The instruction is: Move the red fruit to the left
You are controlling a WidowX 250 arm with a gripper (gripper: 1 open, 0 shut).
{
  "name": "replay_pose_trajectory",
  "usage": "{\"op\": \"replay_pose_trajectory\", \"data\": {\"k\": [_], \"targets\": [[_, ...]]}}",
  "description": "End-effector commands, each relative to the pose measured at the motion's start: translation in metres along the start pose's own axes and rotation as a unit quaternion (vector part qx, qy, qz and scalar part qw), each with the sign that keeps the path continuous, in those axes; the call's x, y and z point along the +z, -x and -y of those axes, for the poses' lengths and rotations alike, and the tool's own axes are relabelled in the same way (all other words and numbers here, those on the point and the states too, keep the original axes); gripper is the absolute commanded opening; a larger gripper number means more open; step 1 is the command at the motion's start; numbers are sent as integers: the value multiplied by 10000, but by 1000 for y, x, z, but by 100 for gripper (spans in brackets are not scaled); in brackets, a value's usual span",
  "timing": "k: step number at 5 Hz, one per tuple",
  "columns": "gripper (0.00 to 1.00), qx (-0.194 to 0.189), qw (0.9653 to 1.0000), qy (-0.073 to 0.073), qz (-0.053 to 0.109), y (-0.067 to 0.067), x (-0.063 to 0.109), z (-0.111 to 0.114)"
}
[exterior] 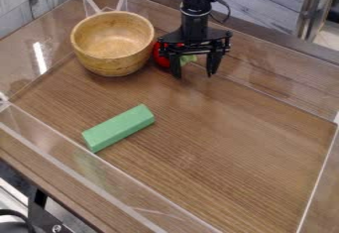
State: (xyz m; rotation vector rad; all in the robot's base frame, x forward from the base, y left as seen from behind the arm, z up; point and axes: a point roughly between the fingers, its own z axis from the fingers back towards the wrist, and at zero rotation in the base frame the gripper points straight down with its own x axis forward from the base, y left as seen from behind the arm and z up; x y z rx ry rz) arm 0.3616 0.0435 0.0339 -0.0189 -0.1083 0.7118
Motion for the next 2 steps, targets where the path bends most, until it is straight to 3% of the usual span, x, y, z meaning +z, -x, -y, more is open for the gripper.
{"op": "replay_pose_trajectory", "data": {"k": [1,2], "targets": [[100,492,9983,162,275,-21,16,-6],[100,919,9952,168,276,-30,14,-16]]}}
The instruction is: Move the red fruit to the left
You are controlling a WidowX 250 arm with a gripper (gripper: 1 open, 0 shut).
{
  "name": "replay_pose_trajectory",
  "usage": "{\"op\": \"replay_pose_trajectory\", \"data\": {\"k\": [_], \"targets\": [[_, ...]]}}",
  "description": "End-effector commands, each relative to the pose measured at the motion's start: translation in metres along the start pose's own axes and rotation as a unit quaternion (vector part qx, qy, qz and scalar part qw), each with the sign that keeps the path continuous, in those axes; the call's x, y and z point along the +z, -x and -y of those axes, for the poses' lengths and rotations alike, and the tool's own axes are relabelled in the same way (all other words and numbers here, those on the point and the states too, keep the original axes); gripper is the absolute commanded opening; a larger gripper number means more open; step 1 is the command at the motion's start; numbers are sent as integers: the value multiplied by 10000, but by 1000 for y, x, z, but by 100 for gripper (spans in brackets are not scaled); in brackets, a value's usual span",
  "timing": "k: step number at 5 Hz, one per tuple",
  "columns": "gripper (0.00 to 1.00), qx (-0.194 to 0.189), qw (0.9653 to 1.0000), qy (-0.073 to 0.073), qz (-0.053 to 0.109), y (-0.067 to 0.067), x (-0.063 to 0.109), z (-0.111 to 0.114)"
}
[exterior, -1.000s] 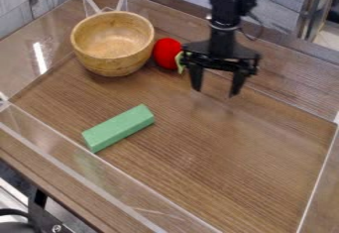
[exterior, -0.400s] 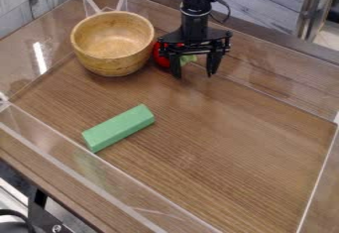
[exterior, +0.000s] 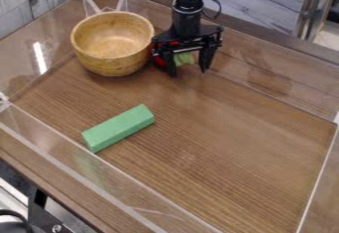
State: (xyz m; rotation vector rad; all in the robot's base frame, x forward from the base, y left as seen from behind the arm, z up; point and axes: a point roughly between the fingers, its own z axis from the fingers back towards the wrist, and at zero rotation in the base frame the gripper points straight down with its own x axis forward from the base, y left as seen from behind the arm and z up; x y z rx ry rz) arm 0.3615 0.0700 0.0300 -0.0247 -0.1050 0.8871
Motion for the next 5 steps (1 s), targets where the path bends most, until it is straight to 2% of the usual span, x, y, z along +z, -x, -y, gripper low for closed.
{"op": "replay_pose_trajectory", "data": {"k": [1,2,3,4,5], "targets": [[100,-209,9992,267,211,-22,21,5],[100,-495,9981,325,154,-29,24,1],[100,-366,9986,353,133,-26,28,3],[0,-329,9987,376,107,-22,33,9],[0,-63,9992,394,73,-28,25,-2]]}}
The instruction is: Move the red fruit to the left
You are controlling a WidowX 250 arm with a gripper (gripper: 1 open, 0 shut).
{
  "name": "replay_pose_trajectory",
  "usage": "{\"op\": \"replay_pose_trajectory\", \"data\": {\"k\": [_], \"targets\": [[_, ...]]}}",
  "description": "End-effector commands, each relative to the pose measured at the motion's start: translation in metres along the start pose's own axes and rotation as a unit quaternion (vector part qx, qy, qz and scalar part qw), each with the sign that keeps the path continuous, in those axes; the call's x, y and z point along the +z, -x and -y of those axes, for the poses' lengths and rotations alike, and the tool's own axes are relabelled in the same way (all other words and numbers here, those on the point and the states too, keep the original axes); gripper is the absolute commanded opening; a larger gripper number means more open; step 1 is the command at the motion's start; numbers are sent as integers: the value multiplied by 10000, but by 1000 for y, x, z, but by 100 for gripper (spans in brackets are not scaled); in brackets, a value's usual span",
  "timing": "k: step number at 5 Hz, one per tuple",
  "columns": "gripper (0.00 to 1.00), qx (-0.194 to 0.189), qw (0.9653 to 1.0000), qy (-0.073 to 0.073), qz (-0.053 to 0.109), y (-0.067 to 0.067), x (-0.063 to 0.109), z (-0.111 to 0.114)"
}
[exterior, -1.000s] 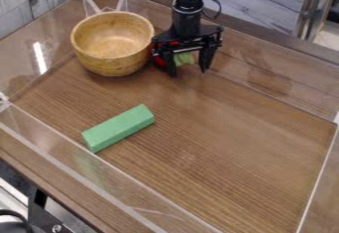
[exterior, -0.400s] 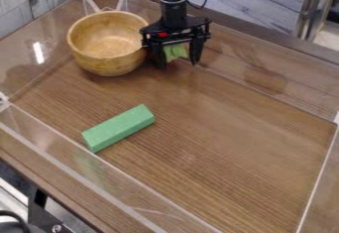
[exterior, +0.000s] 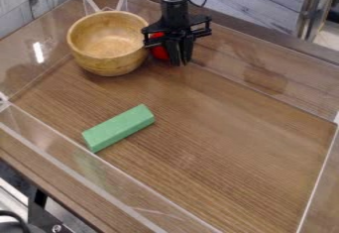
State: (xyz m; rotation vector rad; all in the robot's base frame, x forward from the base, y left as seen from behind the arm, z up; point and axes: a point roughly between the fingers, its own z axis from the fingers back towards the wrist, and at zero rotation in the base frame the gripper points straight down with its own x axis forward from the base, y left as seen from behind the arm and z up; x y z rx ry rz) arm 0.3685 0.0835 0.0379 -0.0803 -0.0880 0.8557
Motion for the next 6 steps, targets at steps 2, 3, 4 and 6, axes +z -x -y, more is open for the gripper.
{"op": "replay_pose_trajectory", "data": {"k": [2,3,4,6], "targets": [[100,261,9994,141,161,-9,18,-8],[100,197,9996,119,148,-6,25,-7],[100,312,9994,111,140,-10,30,-12],[100,184,9996,209,31,-16,45,-20]]}}
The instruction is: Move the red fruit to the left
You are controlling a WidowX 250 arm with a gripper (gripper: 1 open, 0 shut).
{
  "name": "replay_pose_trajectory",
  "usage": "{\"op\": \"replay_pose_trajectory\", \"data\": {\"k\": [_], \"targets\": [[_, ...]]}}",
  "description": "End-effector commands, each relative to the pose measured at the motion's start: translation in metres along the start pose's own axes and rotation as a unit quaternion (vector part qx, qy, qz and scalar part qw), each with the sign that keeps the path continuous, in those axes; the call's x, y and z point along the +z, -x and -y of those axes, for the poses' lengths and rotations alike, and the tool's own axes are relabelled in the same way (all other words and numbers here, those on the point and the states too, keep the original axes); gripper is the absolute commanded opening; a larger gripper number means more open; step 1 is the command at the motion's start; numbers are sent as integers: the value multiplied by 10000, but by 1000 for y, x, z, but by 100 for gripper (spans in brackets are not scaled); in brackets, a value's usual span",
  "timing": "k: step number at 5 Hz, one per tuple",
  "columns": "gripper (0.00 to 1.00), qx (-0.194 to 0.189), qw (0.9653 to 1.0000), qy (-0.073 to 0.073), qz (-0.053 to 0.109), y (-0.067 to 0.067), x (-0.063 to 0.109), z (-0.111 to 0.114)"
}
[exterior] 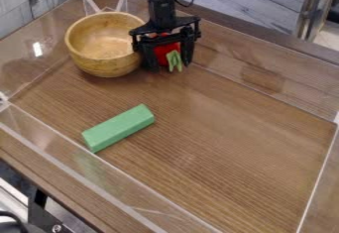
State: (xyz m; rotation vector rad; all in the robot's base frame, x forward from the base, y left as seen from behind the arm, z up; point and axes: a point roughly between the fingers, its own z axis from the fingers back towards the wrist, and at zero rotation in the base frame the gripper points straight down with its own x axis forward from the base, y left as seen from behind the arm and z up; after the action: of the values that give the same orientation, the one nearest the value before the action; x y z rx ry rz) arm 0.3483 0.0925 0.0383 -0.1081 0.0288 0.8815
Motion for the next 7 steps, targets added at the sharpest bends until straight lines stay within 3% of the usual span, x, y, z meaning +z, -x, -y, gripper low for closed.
{"op": "replay_pose_trajectory", "data": {"k": [1,2,3,4,5,7], "targets": [[100,-260,9975,416,500,-16,56,-2],[100,-44,9966,611,545,-16,79,3],[100,-41,9961,646,594,-11,89,13],[100,-591,9952,614,486,2,84,18],[100,-1119,9913,566,392,14,79,22],[100,-2140,9754,464,246,28,91,48]]}}
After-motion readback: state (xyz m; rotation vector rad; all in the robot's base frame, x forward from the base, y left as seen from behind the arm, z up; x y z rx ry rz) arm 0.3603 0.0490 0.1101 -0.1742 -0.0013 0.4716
